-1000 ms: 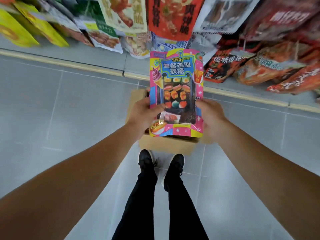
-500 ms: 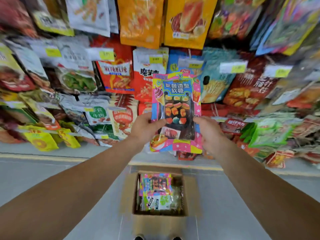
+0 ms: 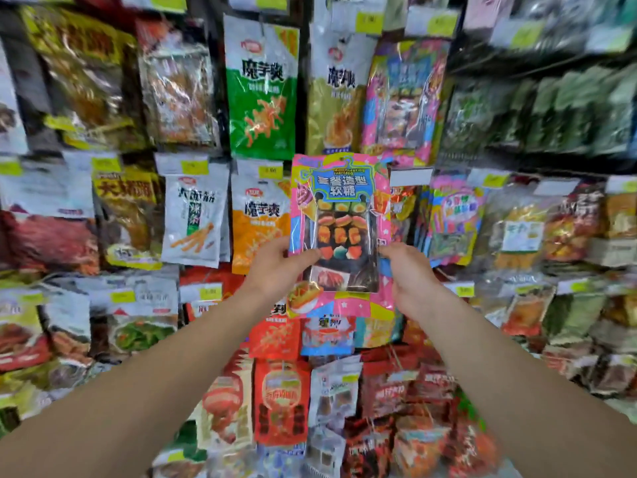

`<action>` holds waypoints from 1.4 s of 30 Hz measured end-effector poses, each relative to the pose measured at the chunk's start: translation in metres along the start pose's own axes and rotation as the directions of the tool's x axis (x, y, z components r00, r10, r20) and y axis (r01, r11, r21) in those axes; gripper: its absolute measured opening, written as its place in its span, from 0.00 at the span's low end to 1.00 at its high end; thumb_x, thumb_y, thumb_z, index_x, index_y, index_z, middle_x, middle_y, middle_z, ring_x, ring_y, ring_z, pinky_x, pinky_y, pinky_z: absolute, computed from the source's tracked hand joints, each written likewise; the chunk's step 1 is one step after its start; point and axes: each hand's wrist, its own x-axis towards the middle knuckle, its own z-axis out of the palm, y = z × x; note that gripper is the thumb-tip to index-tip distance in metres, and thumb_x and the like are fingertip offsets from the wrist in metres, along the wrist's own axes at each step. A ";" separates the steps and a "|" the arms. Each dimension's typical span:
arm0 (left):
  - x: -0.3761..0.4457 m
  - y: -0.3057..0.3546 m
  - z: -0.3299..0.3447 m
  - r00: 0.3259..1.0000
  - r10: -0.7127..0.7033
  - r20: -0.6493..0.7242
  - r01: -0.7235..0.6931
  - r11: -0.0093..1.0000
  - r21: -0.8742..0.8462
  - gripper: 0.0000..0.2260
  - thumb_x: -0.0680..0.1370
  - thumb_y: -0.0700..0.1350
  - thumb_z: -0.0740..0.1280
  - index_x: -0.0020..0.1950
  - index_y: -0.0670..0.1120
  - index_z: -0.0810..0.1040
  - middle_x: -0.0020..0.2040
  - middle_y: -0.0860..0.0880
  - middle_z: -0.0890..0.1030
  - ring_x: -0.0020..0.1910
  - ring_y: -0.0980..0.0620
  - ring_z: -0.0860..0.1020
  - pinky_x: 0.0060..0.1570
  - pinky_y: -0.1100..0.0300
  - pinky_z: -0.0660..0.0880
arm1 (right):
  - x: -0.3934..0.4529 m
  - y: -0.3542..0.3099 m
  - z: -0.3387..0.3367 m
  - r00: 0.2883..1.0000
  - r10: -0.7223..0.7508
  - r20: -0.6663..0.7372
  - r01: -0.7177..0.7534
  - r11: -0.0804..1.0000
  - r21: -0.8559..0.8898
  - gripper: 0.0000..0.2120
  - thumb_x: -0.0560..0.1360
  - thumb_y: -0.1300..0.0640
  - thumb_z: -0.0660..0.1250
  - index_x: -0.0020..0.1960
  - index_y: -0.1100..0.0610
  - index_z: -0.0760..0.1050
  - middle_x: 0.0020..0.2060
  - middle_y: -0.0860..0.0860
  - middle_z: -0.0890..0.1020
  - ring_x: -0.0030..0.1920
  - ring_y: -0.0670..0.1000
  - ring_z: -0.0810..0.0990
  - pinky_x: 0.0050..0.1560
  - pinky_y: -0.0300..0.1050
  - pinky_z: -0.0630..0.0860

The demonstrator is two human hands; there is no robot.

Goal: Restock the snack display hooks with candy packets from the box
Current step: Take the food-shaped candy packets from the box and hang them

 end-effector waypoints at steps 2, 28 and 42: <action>0.014 0.021 -0.001 0.999 0.048 -0.002 -0.049 0.999 -0.018 0.01 0.74 0.45 0.73 0.43 0.50 0.84 0.34 0.54 0.82 0.32 0.57 0.77 0.36 0.63 0.74 | 0.005 -0.021 0.000 0.998 -0.056 -0.016 0.057 0.998 0.033 0.04 0.77 0.61 0.63 0.51 0.57 0.75 0.51 0.56 0.76 0.50 0.53 0.75 0.52 0.49 0.71; 0.184 0.160 0.095 0.935 0.295 -0.196 -0.307 0.951 -0.032 0.11 0.76 0.48 0.70 0.43 0.41 0.82 0.41 0.48 0.86 0.40 0.52 0.81 0.39 0.64 0.72 | 0.157 -0.215 -0.059 0.761 -0.638 0.117 0.634 0.693 -0.344 0.07 0.76 0.60 0.65 0.54 0.56 0.75 0.50 0.53 0.82 0.47 0.52 0.79 0.48 0.51 0.74; 0.232 0.164 0.137 0.923 0.314 -0.221 -0.292 0.948 0.124 0.08 0.71 0.43 0.74 0.33 0.46 0.80 0.32 0.49 0.83 0.23 0.58 0.74 0.27 0.67 0.70 | 0.261 -0.306 -0.079 0.341 -0.833 0.434 0.693 -0.089 -0.716 0.33 0.72 0.61 0.65 0.76 0.52 0.62 0.75 0.50 0.64 0.68 0.62 0.68 0.68 0.54 0.69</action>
